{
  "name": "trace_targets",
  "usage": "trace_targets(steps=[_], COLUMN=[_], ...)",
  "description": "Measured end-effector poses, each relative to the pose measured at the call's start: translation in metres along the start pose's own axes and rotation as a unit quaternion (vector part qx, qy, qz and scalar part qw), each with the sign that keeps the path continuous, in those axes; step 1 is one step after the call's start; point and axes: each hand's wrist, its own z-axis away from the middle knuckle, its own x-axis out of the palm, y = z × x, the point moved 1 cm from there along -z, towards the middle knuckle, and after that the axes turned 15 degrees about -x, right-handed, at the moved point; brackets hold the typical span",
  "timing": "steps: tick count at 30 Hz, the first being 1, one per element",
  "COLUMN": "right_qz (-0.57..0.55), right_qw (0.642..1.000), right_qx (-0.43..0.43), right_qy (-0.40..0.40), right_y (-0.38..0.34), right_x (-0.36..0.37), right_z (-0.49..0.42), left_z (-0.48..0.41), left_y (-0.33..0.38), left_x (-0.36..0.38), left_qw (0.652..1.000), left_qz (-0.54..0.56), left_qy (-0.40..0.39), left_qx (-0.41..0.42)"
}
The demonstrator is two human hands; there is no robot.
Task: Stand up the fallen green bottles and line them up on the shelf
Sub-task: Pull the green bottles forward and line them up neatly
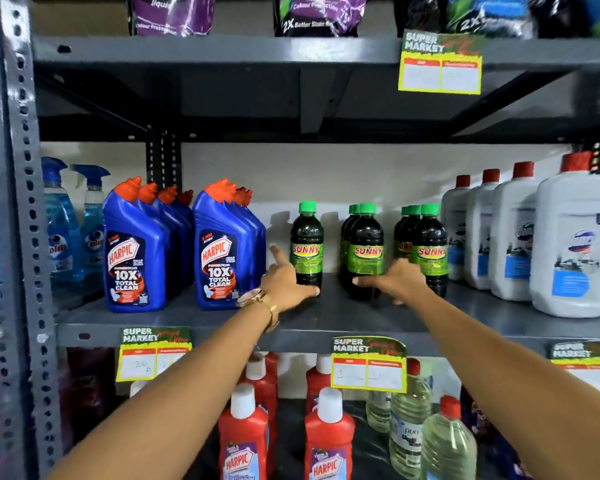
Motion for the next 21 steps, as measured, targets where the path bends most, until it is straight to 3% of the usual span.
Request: trace_targets(steps=[3, 7, 15, 21], right_qz=[-0.018, -0.091, -0.022, -0.032], right_qw=[0.997, 0.994, 0.999, 0.999], right_qx=[0.054, 0.037, 0.001, -0.025], right_qy=[-0.043, -0.051, -0.024, -0.026], right_y=[0.022, 0.027, 0.028, 0.033], right_x=[0.005, 0.022, 0.032, 0.033], right_z=[-0.007, -0.020, -0.026, -0.028], left_z=[-0.025, -0.035, -0.038, -0.037], left_y=[0.006, 0.004, 0.000, 0.000], left_x=[0.015, 0.033, 0.033, 0.034], left_qw=[0.992, 0.989, 0.997, 0.998], left_qz=[0.106, 0.097, 0.040, 0.003], left_qy=[-0.031, -0.003, 0.028, 0.036], left_qx=[-0.061, -0.114, -0.064, -0.049])
